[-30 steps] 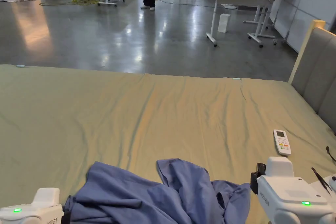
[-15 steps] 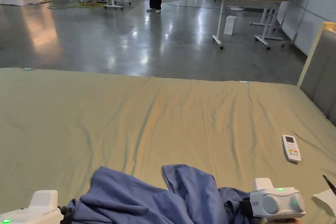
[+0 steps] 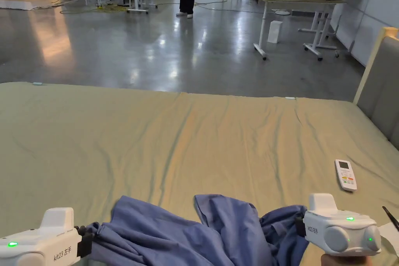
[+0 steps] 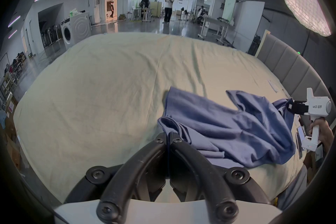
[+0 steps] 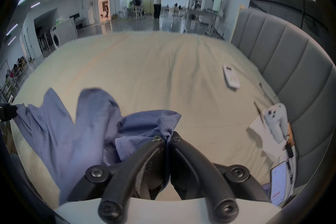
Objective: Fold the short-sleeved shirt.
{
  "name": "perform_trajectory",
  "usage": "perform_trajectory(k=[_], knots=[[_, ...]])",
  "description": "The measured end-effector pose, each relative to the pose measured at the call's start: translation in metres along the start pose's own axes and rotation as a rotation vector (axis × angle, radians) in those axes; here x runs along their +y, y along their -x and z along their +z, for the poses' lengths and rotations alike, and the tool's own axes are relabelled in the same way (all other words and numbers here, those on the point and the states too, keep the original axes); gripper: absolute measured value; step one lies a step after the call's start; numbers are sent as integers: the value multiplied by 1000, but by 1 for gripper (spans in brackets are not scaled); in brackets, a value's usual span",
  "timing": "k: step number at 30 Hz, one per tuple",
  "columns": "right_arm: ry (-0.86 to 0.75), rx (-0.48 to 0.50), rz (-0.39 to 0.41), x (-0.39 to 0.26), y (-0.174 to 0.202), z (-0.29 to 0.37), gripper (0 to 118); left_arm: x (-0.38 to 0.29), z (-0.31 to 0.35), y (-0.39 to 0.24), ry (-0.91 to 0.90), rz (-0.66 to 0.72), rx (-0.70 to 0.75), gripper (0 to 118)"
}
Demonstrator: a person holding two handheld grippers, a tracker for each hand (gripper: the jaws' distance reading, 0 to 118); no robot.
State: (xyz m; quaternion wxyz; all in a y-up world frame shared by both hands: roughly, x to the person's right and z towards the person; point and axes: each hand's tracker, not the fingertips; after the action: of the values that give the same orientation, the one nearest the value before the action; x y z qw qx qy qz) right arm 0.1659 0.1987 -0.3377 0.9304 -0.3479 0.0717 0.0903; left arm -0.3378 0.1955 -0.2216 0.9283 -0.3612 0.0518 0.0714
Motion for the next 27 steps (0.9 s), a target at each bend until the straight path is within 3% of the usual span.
perform_trajectory(k=[11,24,27], knots=[[-290,-54,-16,96,-18,112,3,114,79,-14,-250,-62,17,3],[-514,-120,-34,199,-44,161,3,239,139,15,-420,-26,89,3],[-531,-95,-39,222,-40,170,3,259,144,16,-438,-13,90,3]])
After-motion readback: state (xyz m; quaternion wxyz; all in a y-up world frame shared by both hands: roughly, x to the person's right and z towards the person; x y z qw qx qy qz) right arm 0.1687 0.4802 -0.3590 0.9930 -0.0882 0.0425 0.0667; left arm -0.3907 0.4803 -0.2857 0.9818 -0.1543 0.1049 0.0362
